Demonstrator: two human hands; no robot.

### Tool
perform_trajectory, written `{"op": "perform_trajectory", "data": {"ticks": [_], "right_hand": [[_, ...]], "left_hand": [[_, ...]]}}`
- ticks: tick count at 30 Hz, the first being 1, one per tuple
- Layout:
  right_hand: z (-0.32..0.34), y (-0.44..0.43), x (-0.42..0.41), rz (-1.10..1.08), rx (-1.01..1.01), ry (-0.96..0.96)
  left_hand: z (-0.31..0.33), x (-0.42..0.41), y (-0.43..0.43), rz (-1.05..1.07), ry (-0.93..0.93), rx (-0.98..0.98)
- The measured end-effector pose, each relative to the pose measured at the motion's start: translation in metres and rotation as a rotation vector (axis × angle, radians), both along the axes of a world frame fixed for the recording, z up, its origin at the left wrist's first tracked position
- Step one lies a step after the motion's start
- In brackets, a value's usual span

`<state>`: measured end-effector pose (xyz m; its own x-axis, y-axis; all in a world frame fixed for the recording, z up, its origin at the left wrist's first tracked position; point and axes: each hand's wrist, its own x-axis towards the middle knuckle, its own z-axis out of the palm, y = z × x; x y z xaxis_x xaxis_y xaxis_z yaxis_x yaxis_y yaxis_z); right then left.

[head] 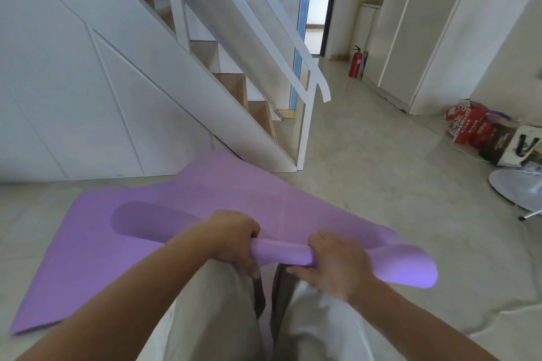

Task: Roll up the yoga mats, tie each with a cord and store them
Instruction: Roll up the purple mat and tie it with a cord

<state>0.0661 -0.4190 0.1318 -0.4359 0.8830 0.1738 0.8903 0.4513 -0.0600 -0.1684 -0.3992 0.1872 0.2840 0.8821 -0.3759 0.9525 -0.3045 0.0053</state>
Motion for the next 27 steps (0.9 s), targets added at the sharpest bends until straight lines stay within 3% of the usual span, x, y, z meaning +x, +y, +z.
{"op": "perform_trajectory", "data": {"ticks": [2,5,6,9,14,21,27], "right_hand": [[-0.017,-0.011,0.002,-0.037,0.104,0.02],[-0.035,-0.028,0.006,-0.054,0.201,0.131],[-0.039,-0.031,0.008,-0.05,0.228,0.157],[-0.041,-0.033,0.009,-0.074,0.259,0.175],[-0.041,-0.028,0.009,-0.203,0.23,0.228],[-0.02,-0.02,0.011,-0.406,-0.096,0.178],[-0.017,-0.024,0.011,-0.41,-0.039,0.122]], "left_hand": [[-0.003,-0.005,-0.007,-0.168,0.063,0.204],[-0.02,-0.016,-0.015,-0.389,0.014,0.518],[-0.022,-0.018,-0.017,-0.378,-0.014,0.484],[-0.016,-0.013,-0.018,-0.173,-0.092,0.138],[-0.02,-0.005,-0.011,0.007,-0.315,0.022],[-0.029,-0.013,-0.019,0.018,-0.562,0.089],[-0.019,-0.009,-0.032,-0.078,-0.587,0.173]]}}
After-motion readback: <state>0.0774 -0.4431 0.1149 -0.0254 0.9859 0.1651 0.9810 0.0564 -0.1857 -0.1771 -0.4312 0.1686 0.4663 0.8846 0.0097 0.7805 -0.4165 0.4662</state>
